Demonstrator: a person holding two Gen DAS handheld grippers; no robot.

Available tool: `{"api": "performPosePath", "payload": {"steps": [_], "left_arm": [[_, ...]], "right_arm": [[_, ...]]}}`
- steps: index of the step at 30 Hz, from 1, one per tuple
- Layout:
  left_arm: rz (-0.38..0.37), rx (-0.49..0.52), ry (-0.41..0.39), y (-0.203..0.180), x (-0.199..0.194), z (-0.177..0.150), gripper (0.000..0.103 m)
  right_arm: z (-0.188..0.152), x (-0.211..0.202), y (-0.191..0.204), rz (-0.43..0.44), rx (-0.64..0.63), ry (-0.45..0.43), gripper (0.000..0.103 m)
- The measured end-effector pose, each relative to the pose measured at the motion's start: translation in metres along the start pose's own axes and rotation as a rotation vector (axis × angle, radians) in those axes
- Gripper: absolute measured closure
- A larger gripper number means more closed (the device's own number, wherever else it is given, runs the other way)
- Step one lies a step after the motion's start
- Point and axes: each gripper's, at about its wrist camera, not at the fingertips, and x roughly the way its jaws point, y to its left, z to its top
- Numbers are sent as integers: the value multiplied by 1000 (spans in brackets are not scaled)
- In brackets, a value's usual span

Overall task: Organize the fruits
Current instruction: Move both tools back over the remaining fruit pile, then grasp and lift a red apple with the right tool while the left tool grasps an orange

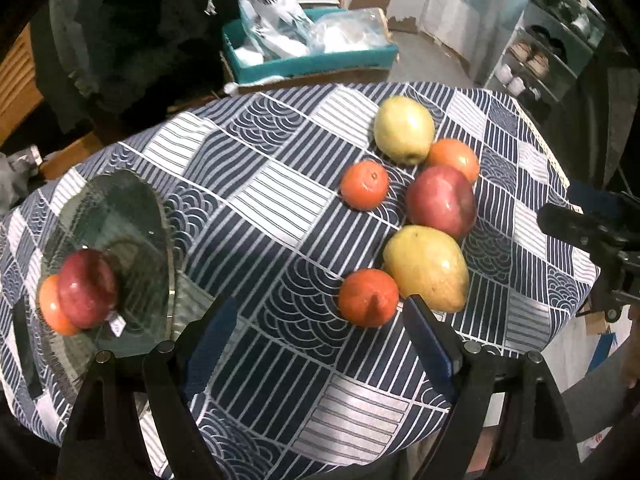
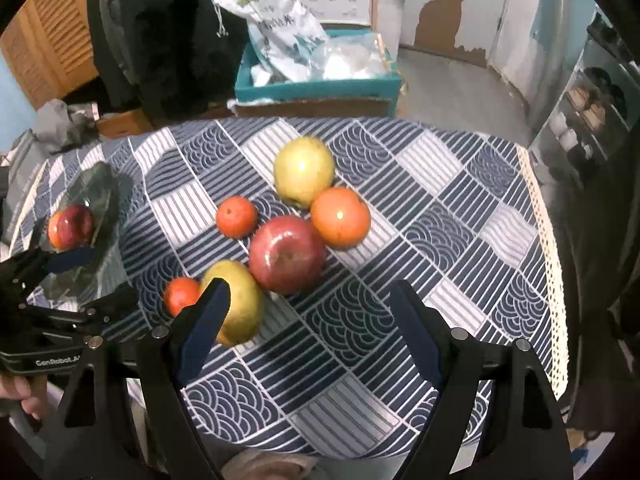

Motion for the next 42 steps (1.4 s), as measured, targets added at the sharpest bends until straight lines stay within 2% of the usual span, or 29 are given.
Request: {"api": "performPosePath", "payload": {"steps": [14, 22, 25, 28, 31, 36, 42], "left_arm": [[-50, 67, 78, -14, 42, -4, 17], [-96, 25, 116, -9, 62, -4, 20], [-135, 9, 118, -6, 66, -4, 25], [-177, 0, 123, -4, 65, -3, 35], [-244, -10, 132, -4, 64, -2, 55], [-186, 48, 116, -14, 60, -4, 58], [-121, 20, 72, -1, 51, 4, 59]], "right_arm": [[-6, 26, -6, -7, 6, 66, 21], [-5, 31, -1, -2, -6, 73, 21], [-6, 34, -1, -5, -8, 81, 21], [-6, 36, -2, -2, -2, 85, 21], [-5, 39, -3, 1, 7, 89, 21], [0, 46, -2, 18, 26, 96, 21], [7, 63, -1, 55, 68, 110, 21]]}}
